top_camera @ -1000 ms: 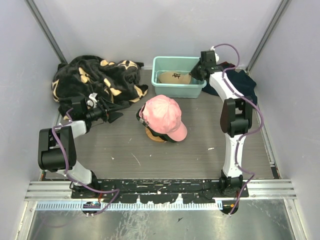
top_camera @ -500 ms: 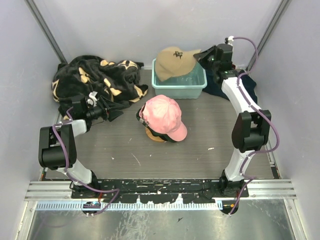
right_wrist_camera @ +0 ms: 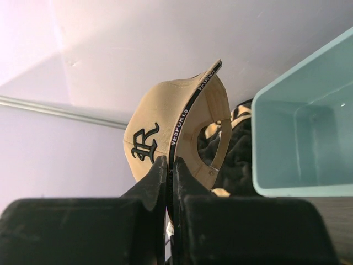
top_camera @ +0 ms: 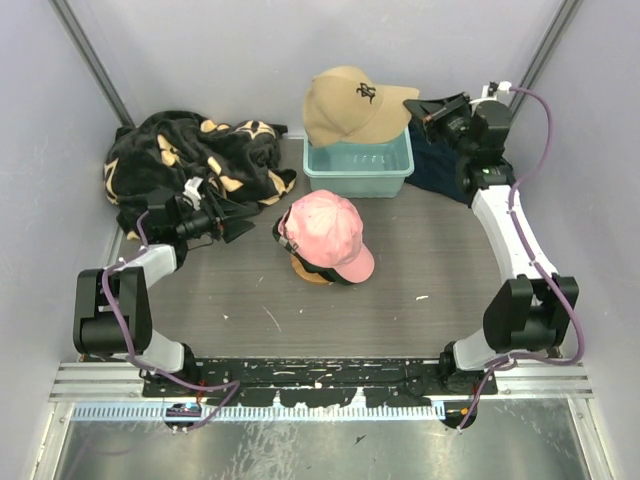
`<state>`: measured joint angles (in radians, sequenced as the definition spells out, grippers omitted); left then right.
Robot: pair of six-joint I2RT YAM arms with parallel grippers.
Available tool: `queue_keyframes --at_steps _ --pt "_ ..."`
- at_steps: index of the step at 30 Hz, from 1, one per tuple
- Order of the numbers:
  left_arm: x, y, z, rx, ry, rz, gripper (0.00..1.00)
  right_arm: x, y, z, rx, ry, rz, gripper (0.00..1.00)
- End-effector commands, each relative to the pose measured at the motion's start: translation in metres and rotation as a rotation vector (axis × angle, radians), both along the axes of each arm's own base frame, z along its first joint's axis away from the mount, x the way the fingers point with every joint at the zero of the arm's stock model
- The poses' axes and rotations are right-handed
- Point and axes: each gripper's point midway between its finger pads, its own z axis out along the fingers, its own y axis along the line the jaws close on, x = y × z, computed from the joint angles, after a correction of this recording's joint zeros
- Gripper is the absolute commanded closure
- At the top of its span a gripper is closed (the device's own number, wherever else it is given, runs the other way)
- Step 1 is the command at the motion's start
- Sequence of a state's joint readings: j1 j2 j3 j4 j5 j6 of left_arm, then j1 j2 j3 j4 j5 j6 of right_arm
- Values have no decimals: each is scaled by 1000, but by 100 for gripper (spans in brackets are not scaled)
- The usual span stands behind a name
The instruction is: Stack the hats
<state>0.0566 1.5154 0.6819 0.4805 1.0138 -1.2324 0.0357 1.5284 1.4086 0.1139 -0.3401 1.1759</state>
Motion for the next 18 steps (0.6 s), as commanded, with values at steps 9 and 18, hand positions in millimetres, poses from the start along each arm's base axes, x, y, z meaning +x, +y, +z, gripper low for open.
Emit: queue_keyframes --at_steps 9,18 --pt "-35 -38 21 88 -71 -146 33 -83 7 49 84 -86 103 99" --pt "-34 -60 20 93 -74 -180 32 -94 5 51 71 -84 98 99"
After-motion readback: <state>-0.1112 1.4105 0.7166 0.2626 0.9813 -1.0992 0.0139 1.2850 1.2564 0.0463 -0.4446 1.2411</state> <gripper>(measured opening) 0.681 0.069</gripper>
